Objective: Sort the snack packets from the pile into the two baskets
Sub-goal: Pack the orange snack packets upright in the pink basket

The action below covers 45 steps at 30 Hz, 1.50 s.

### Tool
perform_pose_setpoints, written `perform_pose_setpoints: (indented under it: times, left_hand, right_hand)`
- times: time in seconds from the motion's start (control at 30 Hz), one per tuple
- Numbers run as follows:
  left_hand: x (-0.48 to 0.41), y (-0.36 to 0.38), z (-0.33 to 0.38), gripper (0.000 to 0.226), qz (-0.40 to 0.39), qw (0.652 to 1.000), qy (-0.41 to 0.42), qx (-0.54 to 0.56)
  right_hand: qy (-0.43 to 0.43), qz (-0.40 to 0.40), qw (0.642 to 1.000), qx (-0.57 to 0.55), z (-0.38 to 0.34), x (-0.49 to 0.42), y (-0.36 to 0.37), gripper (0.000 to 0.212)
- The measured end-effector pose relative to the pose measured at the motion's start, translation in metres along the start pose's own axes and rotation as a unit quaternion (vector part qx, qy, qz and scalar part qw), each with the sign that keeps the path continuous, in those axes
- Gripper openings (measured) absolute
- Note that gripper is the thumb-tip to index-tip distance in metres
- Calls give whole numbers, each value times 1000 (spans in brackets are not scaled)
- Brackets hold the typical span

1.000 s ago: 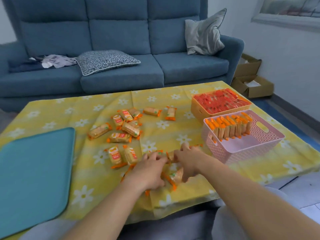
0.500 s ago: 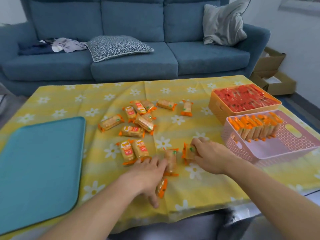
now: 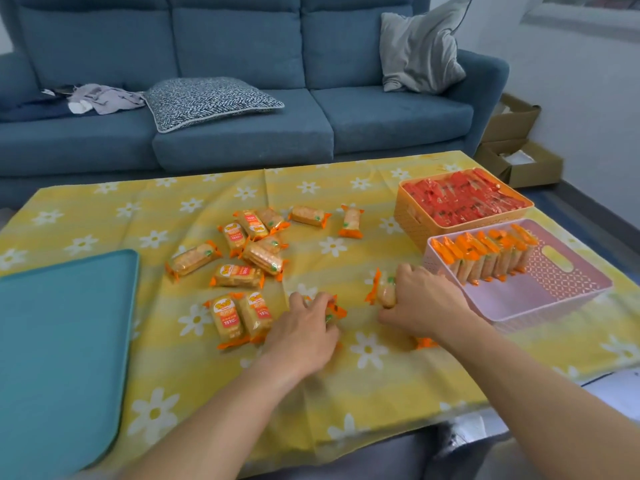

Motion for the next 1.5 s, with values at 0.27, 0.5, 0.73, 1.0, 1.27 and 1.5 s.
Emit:
perform_pose_setpoints:
  times: [0.27, 0.5, 0.73, 1.0, 1.27, 1.5]
  left_hand:
    - [-10, 25, 7, 76, 10, 998, -28, -52]
    - [-2, -4, -23, 74, -4, 977, -110, 182]
    - [34, -61, -119, 71, 188, 892, -227, 343]
    - [31, -35, -167, 50, 186, 788, -293, 509]
    - [26, -47, -147, 34, 148, 724, -270, 617]
    - [16, -72, -84, 71, 207, 764, -164, 589]
  right_hand:
    - [41, -70, 996, 28, 8, 11, 41, 50]
    - [14, -18, 999, -38, -28, -3, 17, 47]
    - [31, -45, 924, -379, -98, -21, 16, 50]
    - [26, -128, 857, -498, -157, -35, 49, 21]
    - [20, -261, 738, -622, -171, -31, 57, 68]
    - [-33, -147, 731, -666, -129, -25, 8, 31]
Point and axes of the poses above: each hand's wrist, its own x-axis away from the middle knuckle, its own y-axis out of the palm, z = x × y, the point moved 8 cm from there along -x, towards the middle knuckle, and after that the axes turned 2 degrees about x, right-handed, at the moved point
